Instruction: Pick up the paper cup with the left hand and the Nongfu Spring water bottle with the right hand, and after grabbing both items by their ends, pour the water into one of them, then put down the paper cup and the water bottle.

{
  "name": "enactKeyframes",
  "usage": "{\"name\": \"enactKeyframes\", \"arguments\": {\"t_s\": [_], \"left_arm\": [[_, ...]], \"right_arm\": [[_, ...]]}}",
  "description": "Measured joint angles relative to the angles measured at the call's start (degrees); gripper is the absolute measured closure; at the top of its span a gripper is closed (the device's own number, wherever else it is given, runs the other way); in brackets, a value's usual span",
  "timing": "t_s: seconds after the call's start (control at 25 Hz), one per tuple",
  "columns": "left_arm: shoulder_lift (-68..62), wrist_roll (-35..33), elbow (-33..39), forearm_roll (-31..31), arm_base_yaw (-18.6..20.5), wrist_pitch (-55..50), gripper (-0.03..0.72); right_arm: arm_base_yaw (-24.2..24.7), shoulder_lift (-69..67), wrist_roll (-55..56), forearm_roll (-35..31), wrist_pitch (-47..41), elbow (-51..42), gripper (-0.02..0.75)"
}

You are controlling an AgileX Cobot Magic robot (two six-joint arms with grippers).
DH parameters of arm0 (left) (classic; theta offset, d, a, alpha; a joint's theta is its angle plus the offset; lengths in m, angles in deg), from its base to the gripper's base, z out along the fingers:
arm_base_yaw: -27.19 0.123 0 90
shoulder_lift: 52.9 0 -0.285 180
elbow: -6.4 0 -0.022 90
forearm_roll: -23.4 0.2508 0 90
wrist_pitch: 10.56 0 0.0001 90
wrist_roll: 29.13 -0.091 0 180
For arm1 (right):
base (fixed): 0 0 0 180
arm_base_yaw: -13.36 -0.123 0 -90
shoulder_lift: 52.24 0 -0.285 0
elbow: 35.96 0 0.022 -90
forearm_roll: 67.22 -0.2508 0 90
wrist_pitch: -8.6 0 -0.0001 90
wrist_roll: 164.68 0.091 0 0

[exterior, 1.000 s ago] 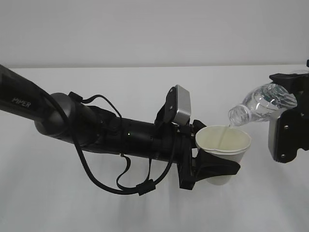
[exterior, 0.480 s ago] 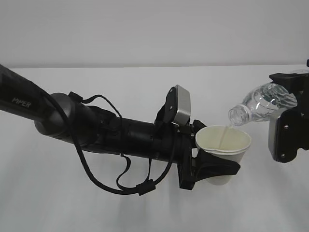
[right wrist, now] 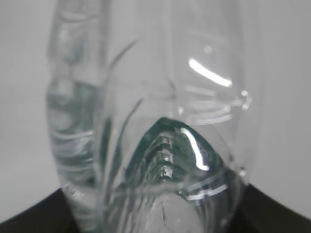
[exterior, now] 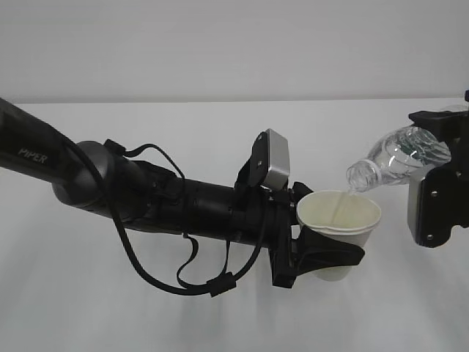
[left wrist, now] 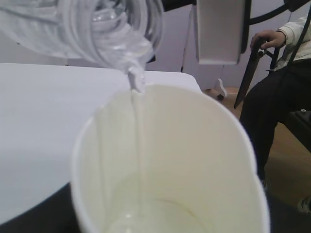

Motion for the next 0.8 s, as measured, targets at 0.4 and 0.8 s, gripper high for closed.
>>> {"name": "enactKeyframes", "arguments": {"t_s": [0.4, 0.8], "left_arm": [[-0.1, 0.0, 0.0, 0.0, 0.0, 0.0, 0.253], [-0.1, 0.0, 0.0, 0.0, 0.0, 0.0, 0.253]], "right_arm": [[0.0, 0.0, -0.6, 0.1, 0.0, 0.0, 0.324], [0.0, 0.0, -0.9, 0.1, 0.0, 0.0, 0.324]]}}
